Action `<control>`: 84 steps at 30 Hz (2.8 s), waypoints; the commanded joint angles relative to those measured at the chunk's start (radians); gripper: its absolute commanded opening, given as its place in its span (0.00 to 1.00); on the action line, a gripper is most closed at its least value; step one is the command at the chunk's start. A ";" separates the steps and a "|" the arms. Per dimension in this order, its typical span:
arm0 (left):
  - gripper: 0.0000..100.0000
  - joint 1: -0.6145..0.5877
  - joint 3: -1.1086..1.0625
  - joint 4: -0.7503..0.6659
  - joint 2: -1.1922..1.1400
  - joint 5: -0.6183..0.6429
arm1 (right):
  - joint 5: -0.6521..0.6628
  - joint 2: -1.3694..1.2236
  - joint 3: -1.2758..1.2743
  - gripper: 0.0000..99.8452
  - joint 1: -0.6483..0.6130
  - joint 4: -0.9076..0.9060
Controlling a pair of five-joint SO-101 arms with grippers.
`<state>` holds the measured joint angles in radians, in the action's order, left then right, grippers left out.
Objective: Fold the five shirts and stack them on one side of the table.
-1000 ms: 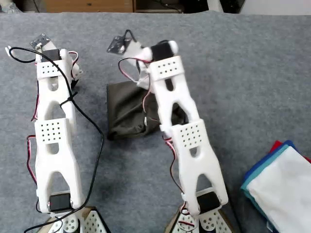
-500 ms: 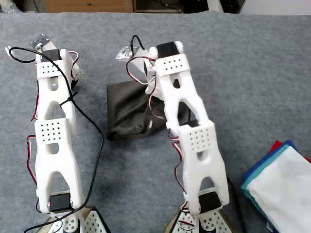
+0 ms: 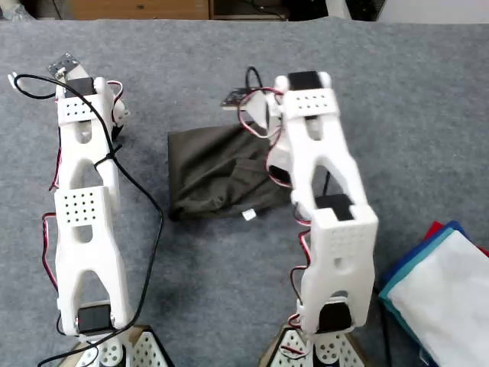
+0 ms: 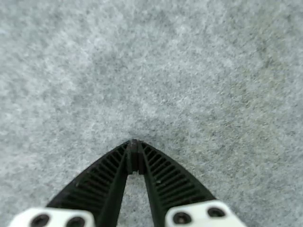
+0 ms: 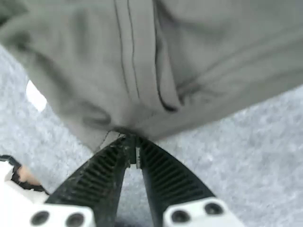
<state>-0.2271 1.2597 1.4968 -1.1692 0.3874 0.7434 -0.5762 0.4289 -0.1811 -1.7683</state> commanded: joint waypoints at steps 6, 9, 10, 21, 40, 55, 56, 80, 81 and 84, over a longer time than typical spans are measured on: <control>0.02 -0.005 0.049 -0.009 0.010 0.005 | 0.025 0.186 -0.005 0.01 -0.064 0.023; 0.02 -0.005 0.049 -0.011 0.010 0.005 | -0.005 0.157 0.036 0.01 -0.130 0.084; 0.02 -0.005 0.049 -0.011 0.010 0.005 | -0.021 0.134 0.051 0.01 -0.151 0.109; 0.02 -0.012 0.049 -0.014 0.012 0.008 | -0.101 -0.202 0.469 0.01 -0.297 0.100; 0.02 -0.026 0.095 -0.009 0.002 0.008 | -0.117 -0.421 0.630 0.01 -0.255 -0.018; 0.02 -0.028 0.098 -0.009 0.002 0.008 | -0.115 -0.285 0.461 0.01 -0.150 -0.017; 0.02 -0.028 0.098 -0.009 0.002 0.008 | -0.115 -0.275 0.456 0.01 -0.143 -0.017; 0.02 -0.026 0.100 -0.009 0.002 0.008 | -0.028 0.177 -0.260 0.01 -0.047 0.041; 0.02 -0.026 0.100 -0.009 0.002 0.008 | -0.018 0.193 -0.305 0.01 -0.036 0.058; 0.02 -0.023 0.098 -0.009 0.002 0.008 | -0.017 0.262 -0.424 0.01 -0.016 0.098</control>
<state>-0.2424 1.3042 1.4968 -1.1845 0.3874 0.7173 -0.4304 0.0913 -0.2240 -1.7039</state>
